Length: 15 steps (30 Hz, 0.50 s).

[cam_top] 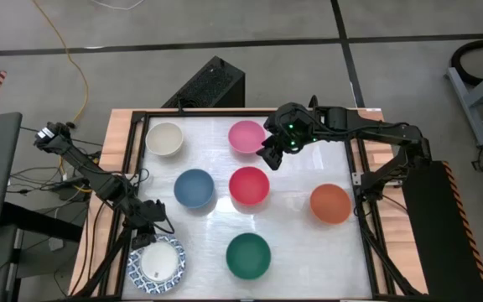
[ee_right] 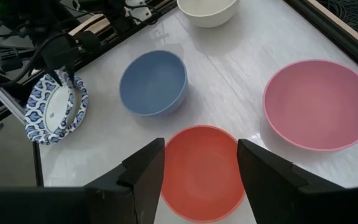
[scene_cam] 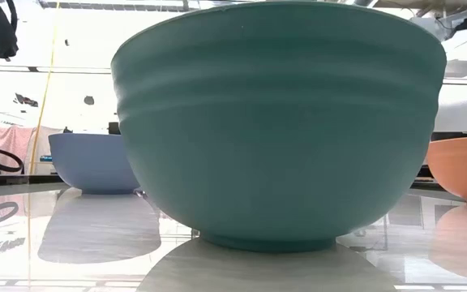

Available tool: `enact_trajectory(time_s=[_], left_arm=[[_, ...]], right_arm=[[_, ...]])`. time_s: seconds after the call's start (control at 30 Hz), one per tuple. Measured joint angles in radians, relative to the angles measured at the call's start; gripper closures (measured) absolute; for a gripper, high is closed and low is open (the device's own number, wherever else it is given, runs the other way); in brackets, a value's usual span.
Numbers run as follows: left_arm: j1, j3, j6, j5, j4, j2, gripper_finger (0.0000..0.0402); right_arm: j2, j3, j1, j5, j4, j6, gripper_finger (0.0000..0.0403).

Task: Nest bowls inside each other
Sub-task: Stack the right white patterned bowl on top of the other white patterned bowls, then stack the white bowl on top of the white patterned bowls

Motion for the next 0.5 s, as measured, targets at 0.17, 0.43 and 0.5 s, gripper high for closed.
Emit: enact_trajectory(time_s=[0.17, 0.43, 0.5], left_arm=[[0.001, 0.0, -0.011, 0.001, -0.02, 0.0, 0.023], [0.009, 0.0, -0.069, 0.07, -0.032, -0.025, 0.0194], [0.026, 0.0, -0.088, 0.075, -0.041, -0.043, 0.0194]], right_arm=[[0.0, 0.0, 0.012, -0.001, 0.0, -0.004, 0.0182], [0.0, 0.0, 0.018, 0.0, 0.0, -0.029, 0.0182], [0.0, 0.0, 0.017, 0.002, 0.0, -0.03, 0.0182]])
